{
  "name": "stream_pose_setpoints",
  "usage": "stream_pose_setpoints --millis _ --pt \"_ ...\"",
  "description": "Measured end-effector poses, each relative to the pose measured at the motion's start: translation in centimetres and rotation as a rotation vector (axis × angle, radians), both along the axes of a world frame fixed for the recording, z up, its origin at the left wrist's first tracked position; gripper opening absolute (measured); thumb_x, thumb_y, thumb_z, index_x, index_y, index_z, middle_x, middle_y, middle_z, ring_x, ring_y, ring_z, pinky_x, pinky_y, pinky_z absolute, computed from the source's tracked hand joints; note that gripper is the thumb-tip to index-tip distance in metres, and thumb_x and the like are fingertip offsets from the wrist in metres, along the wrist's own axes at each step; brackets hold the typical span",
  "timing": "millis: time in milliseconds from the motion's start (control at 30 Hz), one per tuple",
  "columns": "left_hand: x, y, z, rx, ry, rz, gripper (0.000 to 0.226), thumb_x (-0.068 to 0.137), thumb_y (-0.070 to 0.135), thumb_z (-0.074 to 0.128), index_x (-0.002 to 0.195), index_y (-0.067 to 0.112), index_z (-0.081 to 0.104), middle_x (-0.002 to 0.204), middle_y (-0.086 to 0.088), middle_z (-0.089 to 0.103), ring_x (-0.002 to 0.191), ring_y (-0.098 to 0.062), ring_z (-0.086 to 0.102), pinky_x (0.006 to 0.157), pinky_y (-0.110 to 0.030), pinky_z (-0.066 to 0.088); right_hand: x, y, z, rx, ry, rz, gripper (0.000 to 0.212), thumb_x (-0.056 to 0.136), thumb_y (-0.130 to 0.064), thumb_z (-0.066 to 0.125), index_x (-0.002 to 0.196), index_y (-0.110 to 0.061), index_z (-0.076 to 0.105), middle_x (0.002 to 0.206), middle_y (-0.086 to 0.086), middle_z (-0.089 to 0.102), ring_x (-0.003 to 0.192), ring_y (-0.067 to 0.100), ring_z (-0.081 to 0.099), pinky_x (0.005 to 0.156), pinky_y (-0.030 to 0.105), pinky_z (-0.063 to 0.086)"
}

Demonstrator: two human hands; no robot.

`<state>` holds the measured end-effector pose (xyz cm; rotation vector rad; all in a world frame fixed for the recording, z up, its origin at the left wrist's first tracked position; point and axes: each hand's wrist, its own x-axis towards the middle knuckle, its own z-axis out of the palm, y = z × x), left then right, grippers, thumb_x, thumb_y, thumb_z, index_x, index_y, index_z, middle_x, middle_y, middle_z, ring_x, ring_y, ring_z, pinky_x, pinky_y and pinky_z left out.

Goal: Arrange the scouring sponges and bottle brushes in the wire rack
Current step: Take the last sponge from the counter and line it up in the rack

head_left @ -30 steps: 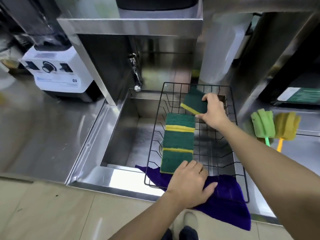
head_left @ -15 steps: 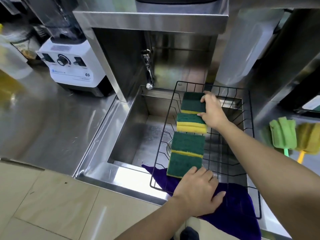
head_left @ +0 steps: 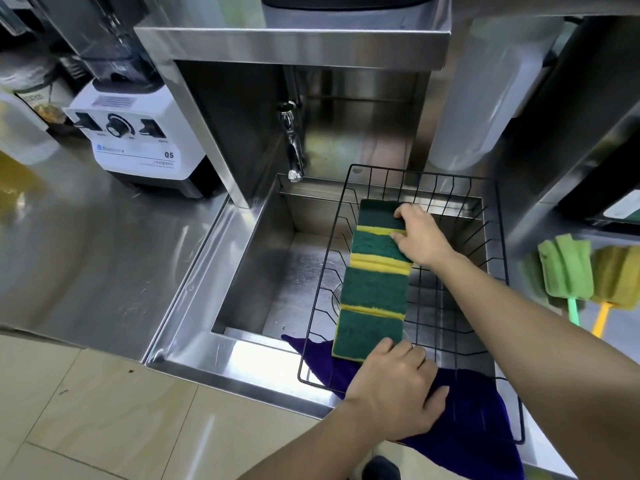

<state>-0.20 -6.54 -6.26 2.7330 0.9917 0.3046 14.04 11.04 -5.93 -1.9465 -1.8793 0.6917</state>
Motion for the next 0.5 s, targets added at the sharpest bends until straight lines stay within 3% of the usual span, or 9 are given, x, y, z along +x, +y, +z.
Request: stream_pose_setpoints --millis 200,333,500 --pt "0.1 0.1 0.0 -0.003 0.002 -0.011 0.038 0.087 0.037 0.041 0.078 0.008 0.063 0.075 -0.006 0.062 0.072 -0.022 0.05 0.069 -0.034 0.04 0.9 -0.4 0.2 -0.073 0.029 0.051 0.04 0.084 -0.013 0.063 0.121 -0.005 0.05 0.136 0.012 0.041 0.126 0.028 0.04 0.106 0.032 0.032" --pt "0.1 0.1 0.1 0.006 0.024 -0.02 0.038 0.087 0.037 0.04 0.076 0.009 0.063 0.074 -0.005 0.062 0.07 -0.022 0.05 0.069 -0.034 0.04 0.9 -0.9 0.0 -0.097 -0.087 0.096 0.044 0.089 -0.022 0.057 0.129 -0.008 0.046 0.148 0.011 0.032 0.134 0.032 0.031 0.113 0.04 0.029" --pt "0.2 0.1 0.4 0.0 0.051 -0.034 0.036 0.087 0.037 0.041 0.075 0.011 0.063 0.073 -0.004 0.062 0.069 -0.022 0.05 0.067 -0.033 0.041 1.0 -2.2 0.8 -0.053 -0.243 0.083 0.05 0.093 -0.032 0.049 0.137 -0.012 0.039 0.15 0.013 0.029 0.135 0.033 0.03 0.111 0.046 0.031"
